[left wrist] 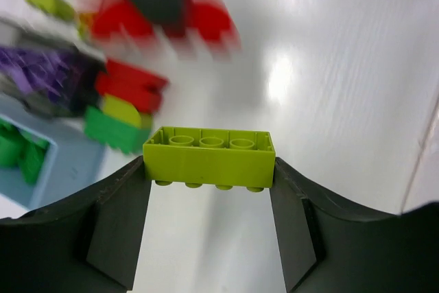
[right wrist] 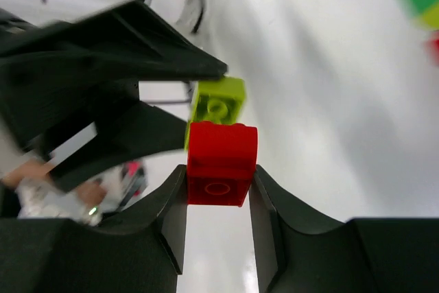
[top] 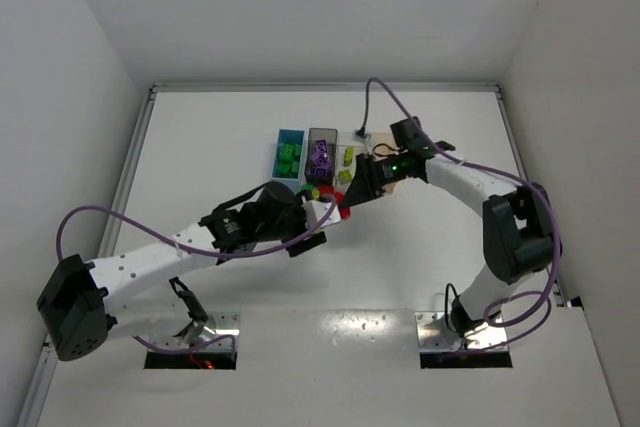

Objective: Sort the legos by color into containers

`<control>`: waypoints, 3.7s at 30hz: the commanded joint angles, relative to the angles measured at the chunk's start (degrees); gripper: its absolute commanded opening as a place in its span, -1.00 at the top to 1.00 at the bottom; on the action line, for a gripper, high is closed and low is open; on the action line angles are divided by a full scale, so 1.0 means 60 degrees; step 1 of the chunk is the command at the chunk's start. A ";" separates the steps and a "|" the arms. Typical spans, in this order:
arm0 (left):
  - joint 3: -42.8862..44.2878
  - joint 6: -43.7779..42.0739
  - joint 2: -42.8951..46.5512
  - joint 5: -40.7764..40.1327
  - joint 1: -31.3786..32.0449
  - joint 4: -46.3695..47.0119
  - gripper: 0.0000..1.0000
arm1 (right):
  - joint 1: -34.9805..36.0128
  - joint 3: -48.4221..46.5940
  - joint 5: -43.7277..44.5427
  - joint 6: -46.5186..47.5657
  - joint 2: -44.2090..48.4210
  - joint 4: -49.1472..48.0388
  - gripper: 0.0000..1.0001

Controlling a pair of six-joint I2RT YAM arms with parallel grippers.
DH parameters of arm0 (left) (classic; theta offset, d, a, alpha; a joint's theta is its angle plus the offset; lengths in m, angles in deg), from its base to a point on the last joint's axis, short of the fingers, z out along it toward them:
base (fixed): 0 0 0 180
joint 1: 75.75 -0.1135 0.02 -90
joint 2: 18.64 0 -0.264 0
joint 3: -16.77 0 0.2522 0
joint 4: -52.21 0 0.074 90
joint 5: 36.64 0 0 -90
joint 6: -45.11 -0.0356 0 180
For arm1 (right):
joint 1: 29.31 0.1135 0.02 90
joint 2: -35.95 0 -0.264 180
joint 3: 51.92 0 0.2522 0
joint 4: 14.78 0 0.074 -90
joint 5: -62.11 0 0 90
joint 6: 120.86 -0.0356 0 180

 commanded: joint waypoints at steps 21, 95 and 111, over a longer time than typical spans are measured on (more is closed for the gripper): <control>0.0854 0.0326 -0.0133 -0.0720 -0.0371 -0.0969 0.72 | -0.2564 -0.3444 0.6923 0.1086 -0.1621 -0.0809 1.00; 0.1896 -0.3288 -0.1862 0.2298 -0.2612 -0.3298 -0.63 | -0.2432 0.0380 0.2560 0.1789 0.2480 -0.0076 -0.38; 0.2935 -0.6236 -0.4791 0.2415 -0.2612 -0.2449 -0.83 | -0.2344 0.0204 0.2853 0.2082 0.2202 0.0378 -0.38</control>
